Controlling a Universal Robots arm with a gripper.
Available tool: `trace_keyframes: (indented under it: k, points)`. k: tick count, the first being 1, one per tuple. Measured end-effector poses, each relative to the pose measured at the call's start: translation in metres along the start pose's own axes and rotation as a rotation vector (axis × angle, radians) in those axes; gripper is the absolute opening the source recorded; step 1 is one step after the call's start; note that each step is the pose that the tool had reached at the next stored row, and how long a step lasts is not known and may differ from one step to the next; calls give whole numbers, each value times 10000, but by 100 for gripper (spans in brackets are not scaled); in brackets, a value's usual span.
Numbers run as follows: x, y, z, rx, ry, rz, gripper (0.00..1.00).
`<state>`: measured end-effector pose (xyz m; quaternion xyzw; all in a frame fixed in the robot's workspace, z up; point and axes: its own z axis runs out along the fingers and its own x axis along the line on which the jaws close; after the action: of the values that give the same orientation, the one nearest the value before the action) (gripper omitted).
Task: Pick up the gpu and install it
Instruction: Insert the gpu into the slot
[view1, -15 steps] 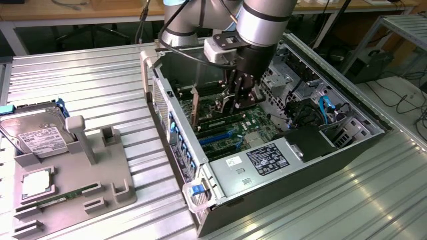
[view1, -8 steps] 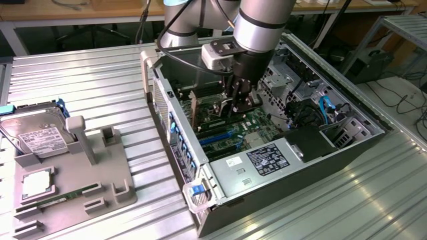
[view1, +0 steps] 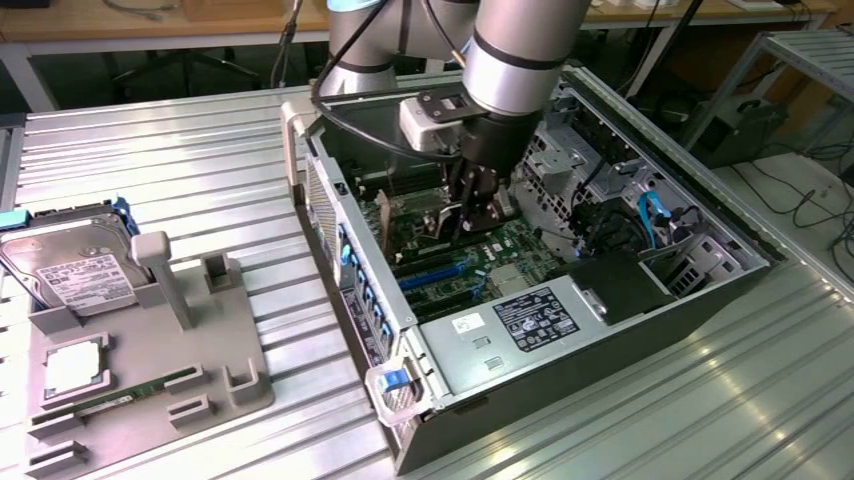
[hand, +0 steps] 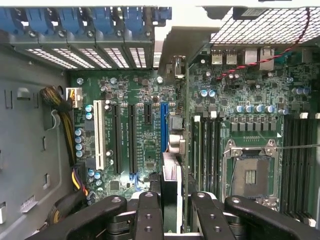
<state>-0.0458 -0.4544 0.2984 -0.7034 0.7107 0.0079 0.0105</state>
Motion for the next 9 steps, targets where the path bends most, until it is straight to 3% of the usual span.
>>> trace_keyframes:
  k: [9]
  points:
    - [40, 20, 112, 2, 0, 1, 27]
